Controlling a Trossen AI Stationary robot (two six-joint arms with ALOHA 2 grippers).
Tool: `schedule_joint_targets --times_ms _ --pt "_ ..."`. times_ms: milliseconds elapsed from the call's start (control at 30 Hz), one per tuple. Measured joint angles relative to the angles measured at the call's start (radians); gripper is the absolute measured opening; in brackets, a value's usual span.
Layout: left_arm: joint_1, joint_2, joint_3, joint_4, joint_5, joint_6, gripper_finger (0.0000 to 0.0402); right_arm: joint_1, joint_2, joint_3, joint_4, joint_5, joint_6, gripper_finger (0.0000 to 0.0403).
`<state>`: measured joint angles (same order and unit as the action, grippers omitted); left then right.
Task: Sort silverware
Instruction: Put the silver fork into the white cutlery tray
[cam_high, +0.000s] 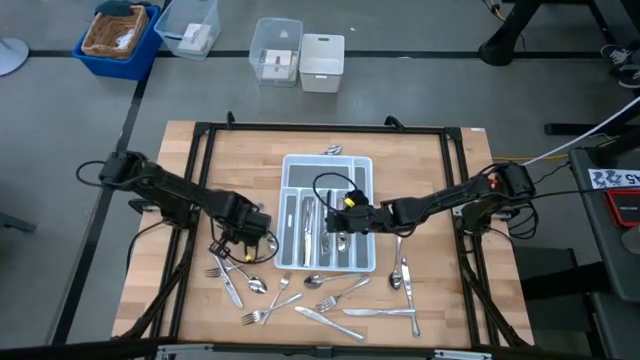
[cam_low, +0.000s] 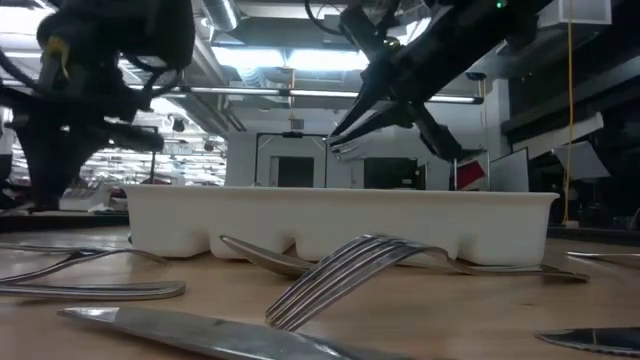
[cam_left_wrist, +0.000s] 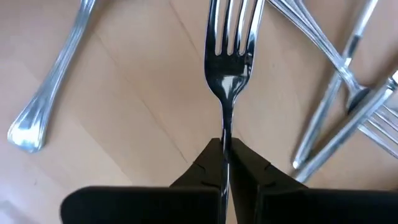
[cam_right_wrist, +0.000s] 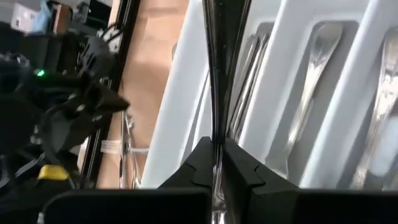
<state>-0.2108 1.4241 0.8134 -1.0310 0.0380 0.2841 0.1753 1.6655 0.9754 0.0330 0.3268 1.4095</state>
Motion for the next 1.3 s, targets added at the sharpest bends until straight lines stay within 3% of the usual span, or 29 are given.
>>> schedule_joint_targets --times_ms 333,567,700,933,1133,1300 --pt "-0.004 -0.133 0.062 -0.059 0.001 -0.074 0.0001 -0.001 0.092 0.000 0.010 0.002 0.000 0.0021" --pt "-0.005 -0.177 0.106 0.022 -0.008 -0.098 0.0001 -0.001 0.118 0.001 0.019 0.001 0.000 0.0081" --pt "-0.005 -0.173 0.107 0.174 -0.023 -0.061 0.0001 -0.001 0.119 0.000 0.018 -0.010 -0.001 0.0110" --pt "0.009 -0.144 0.108 0.585 -0.148 0.254 0.0001 -0.007 0.064 0.000 -0.026 -0.159 -0.033 0.0118" --pt "0.064 -0.061 0.108 0.919 -0.179 0.591 0.0001 -0.005 -0.072 0.000 -0.145 -0.170 -0.057 0.0119" --pt "0.103 0.063 0.108 1.034 -0.177 0.759 0.0002 -0.005 -0.196 -0.001 -0.186 -0.162 -0.086 0.0119"
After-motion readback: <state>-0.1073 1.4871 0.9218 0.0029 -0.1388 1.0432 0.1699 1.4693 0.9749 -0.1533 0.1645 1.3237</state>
